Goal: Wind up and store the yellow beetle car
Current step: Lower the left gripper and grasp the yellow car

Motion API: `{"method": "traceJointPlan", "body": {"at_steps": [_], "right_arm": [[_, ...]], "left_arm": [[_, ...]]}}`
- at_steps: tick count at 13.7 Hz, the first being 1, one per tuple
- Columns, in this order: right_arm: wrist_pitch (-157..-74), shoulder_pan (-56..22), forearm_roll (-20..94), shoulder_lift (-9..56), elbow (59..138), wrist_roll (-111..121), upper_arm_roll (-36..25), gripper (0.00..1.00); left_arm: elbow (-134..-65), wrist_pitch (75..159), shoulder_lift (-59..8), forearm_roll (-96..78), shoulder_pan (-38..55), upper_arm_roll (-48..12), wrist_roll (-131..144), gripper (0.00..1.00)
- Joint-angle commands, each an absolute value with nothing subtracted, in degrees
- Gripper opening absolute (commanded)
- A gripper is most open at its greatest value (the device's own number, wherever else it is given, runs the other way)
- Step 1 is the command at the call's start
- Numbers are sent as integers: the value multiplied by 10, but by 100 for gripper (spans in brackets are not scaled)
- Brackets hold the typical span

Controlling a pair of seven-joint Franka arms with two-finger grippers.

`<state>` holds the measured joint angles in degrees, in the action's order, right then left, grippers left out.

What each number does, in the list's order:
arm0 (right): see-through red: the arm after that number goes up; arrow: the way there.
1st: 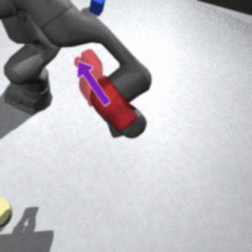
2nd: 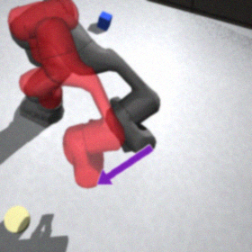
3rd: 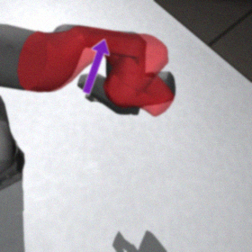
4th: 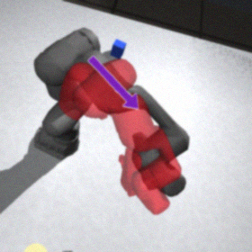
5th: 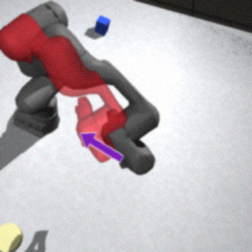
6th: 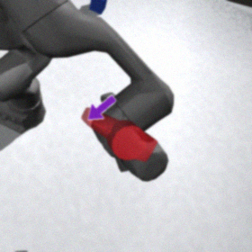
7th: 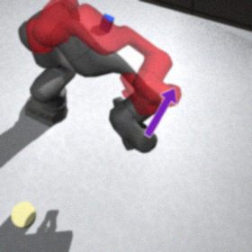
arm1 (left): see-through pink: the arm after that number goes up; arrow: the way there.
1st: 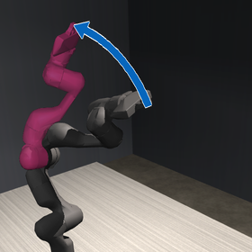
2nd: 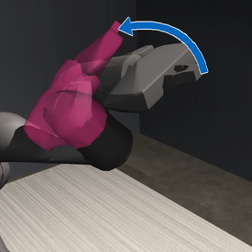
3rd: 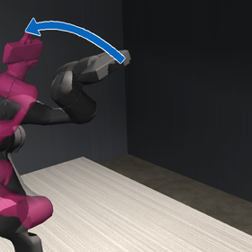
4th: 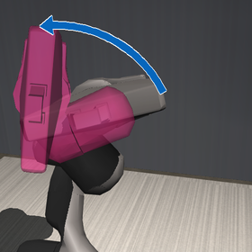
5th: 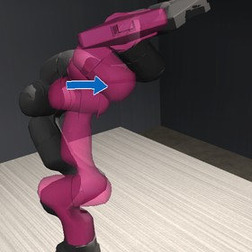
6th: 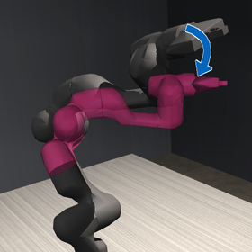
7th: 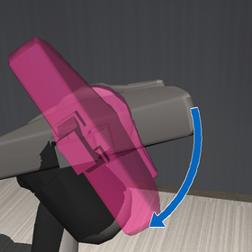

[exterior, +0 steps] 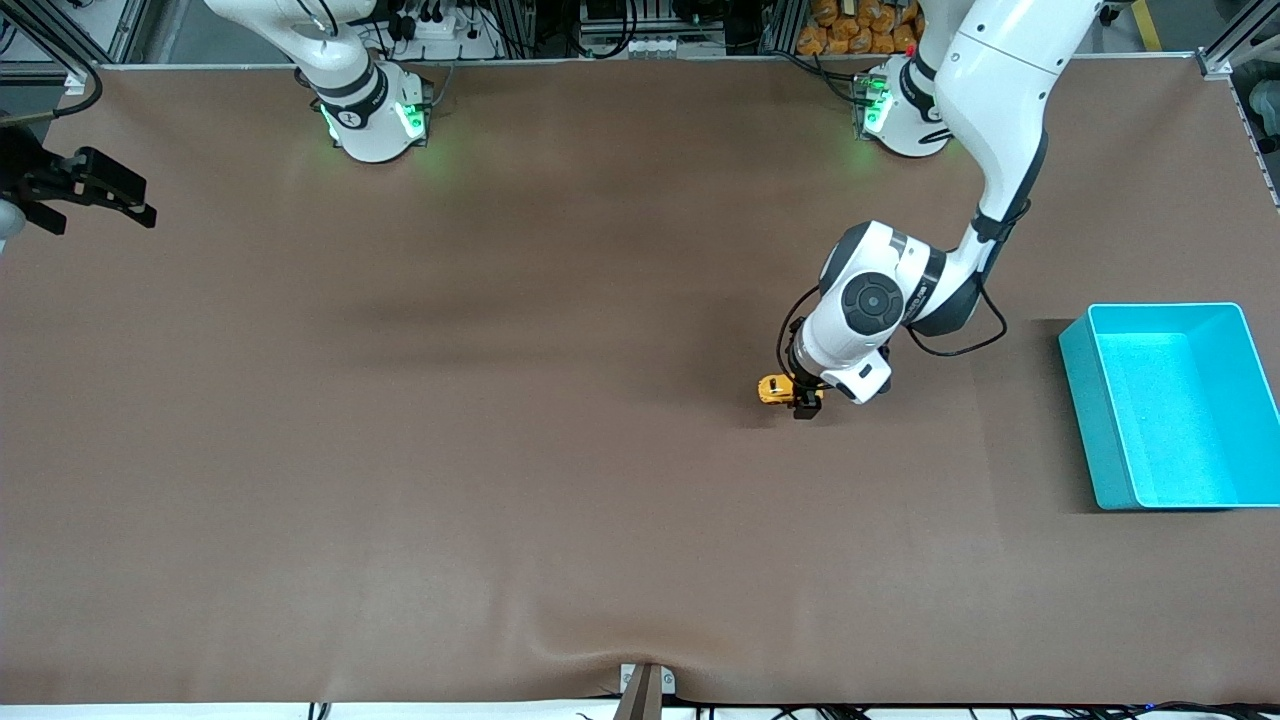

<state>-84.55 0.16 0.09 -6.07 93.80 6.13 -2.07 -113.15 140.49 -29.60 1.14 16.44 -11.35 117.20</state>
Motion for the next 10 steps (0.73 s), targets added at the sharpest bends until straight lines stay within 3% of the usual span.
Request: {"method": "traceJointPlan", "body": {"at_steps": [1,4,5,6,8,9,10], "right_arm": [[-853,0,6,-76,953,49,-21,100],[-853,0,6,-76,953,49,-21,100],[-853,0,6,-76,953,49,-21,100],[-853,0,6,-75,953,49,-21,100],[-853,0,6,-75,953,49,-20,100],[-854,0,6,-74,953,49,-21,100],[-853,0,6,-74,953,49,-20,100]], "left_arm": [[-1130,1411,-306,30,169,-113,1189,100],[-1128,1412,-313,30,169,-113,1189,100],[-1127,1412,-315,30,169,-113,1189,94],[-1126,1412,-316,31,169,-113,1189,62],[-1125,1412,-320,52,168,-113,1189,9],[-1124,1412,-323,55,169,-113,1189,0],[-1123,1412,-323,55,169,-113,1190,0]]}}
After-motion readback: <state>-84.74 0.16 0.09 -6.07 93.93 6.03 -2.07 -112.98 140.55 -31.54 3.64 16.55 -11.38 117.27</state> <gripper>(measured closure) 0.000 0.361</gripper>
